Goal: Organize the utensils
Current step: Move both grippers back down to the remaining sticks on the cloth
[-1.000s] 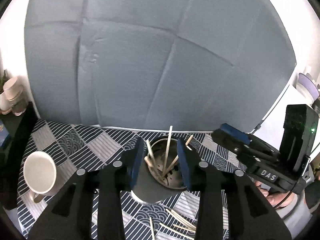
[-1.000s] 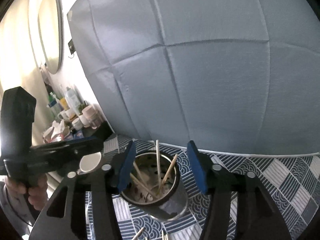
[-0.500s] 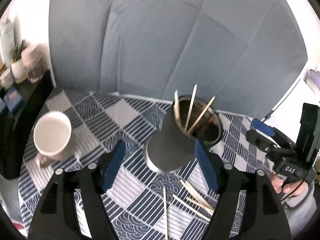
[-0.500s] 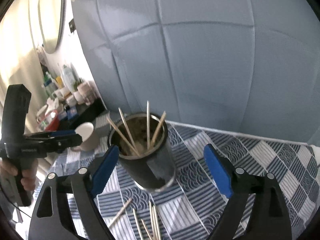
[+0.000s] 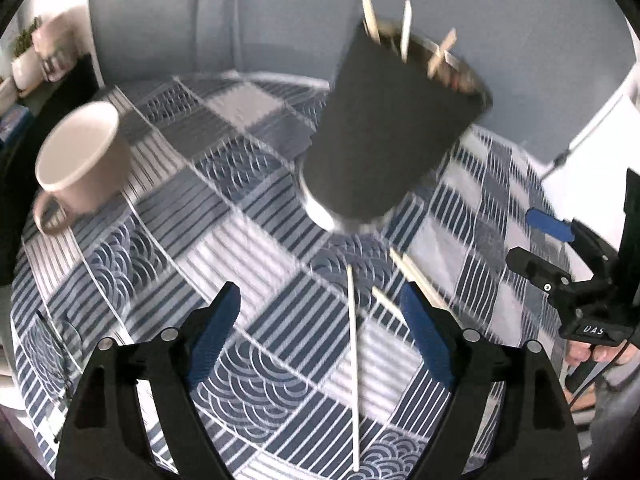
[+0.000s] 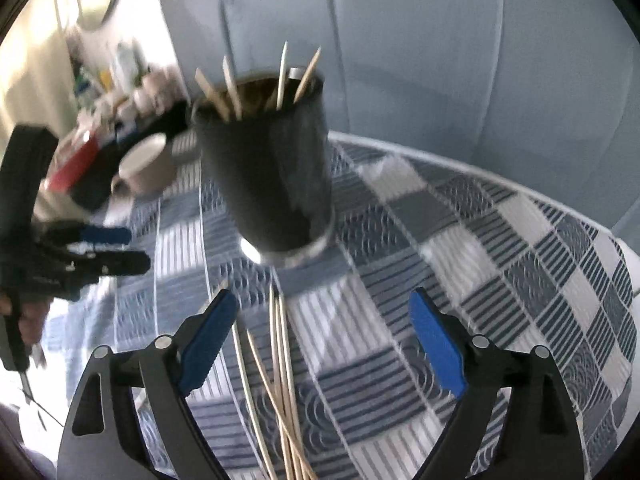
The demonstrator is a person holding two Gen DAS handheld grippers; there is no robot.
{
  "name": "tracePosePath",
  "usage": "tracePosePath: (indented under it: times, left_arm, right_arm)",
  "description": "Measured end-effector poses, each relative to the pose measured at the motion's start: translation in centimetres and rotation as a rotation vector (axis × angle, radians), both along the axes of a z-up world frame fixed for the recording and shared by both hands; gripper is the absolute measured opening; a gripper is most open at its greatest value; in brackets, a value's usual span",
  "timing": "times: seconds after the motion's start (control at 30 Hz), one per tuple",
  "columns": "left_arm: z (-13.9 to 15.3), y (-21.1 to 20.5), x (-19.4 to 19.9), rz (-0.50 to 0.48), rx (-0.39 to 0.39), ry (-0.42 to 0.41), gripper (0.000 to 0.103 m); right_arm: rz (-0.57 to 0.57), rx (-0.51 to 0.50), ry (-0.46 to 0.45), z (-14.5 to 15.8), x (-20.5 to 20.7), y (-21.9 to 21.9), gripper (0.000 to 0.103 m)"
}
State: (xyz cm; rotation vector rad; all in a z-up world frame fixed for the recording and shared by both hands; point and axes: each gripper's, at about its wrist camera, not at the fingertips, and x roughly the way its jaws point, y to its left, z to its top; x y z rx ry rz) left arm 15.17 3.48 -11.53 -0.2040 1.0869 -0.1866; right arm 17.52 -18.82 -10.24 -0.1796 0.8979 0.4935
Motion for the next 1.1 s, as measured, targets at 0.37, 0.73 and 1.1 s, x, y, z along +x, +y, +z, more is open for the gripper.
tracePosePath:
  times: [0.37, 0.73, 1.1]
  left_arm:
    - [-3.9, -3.2, -1.4, -0.081, 0.049, 0.096, 0.081]
    - [-5.8, -4.5, -2.0, -0.087, 0.125, 0.153, 0.081]
    - [-6.7, -6.7, -1.8, -0.116, 0.282, 0.177, 0.08]
  right_arm:
    - [0.06, -0.109, 0.101, -4.7, -3.8, -0.4, 0.061]
    - [0.165, -0.155, 0.195, -6.9, -5.1, 0.9, 0.039]
    - [0.16, -0.181, 0.227, -7.9, -4.5, 0.7, 0.014]
